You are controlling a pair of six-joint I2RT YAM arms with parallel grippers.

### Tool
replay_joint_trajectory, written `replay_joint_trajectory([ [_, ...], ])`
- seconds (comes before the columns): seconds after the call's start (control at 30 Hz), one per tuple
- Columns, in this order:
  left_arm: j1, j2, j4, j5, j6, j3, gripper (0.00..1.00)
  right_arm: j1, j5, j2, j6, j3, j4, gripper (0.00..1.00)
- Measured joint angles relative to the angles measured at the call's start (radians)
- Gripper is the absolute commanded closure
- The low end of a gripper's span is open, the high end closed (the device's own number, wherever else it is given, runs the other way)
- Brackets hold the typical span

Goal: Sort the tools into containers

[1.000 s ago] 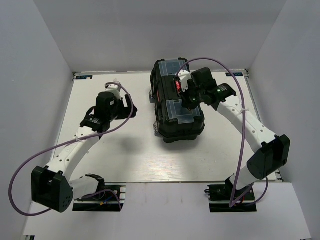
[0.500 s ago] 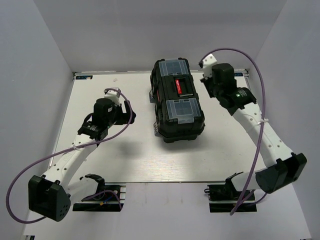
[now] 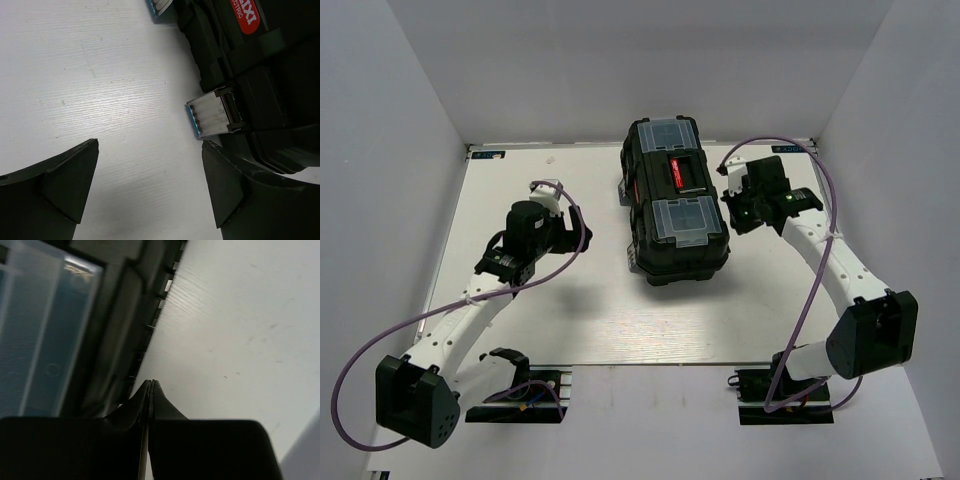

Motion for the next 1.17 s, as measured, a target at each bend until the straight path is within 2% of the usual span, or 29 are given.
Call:
replay_joint_trajectory([
  [0.13, 0.000, -0.014, 0.008, 0.006, 0.006, -0.007, 0.04, -0.019, -0.173, 0.000, 0.024, 0.000, -0.016, 1.00],
  [0.23, 0.000, -0.014, 0.011, 0.013, 0.009, -0.010, 0.04, -0.031, -0.227, 0.000, 0.030, 0.000, -0.021, 1.00],
  [0.37, 0.000, -0.018, 0.015, 0.016, 0.010, -0.010, 0.04, -0.036, -0.204, 0.000, 0.041, 0.000, -0.026, 0.98],
  [0.47, 0.000, -0.020, 0.015, 0.016, 0.012, -0.010, 0.04, -0.038, -0.087, -0.009, 0.049, -0.010, -0.002, 0.95],
  [0.5, 0.000, -0.020, 0.015, 0.016, 0.012, -0.010, 0.04, -0.043, -0.037, -0.023, 0.052, -0.023, 0.010, 0.93],
  [0.53, 0.000, -0.020, 0.016, 0.016, 0.012, -0.010, 0.04, -0.050, 0.006, -0.042, 0.055, -0.043, 0.026, 0.83],
  [0.57, 0.000, -0.020, 0.016, 0.018, 0.013, -0.010, 0.04, -0.059, 0.043, -0.066, 0.061, -0.065, 0.038, 0.68],
  [0.63, 0.000, -0.020, 0.015, 0.022, 0.013, -0.010, 0.03, -0.080, 0.087, -0.124, 0.064, -0.119, 0.059, 0.52],
  [0.67, 0.000, -0.020, 0.015, 0.024, 0.013, -0.010, 0.03, -0.091, 0.100, -0.159, 0.066, -0.153, 0.072, 0.36],
  [0.73, 0.000, -0.020, 0.016, 0.033, 0.017, -0.010, 0.01, -0.104, 0.102, -0.230, 0.070, -0.222, 0.087, 0.24],
  [0.77, 0.000, -0.020, 0.015, 0.039, 0.020, -0.010, 0.01, -0.105, 0.100, -0.270, 0.071, -0.258, 0.094, 0.10],
  [0.9, 0.000, -0.024, 0.016, 0.059, 0.035, -0.011, 0.01, -0.106, 0.055, -0.396, 0.071, -0.363, 0.099, 0.10],
  [1.17, -0.001, -0.029, 0.021, 0.072, 0.055, -0.013, 0.01, -0.106, -0.010, -0.563, 0.092, -0.459, 0.111, 0.10],
])
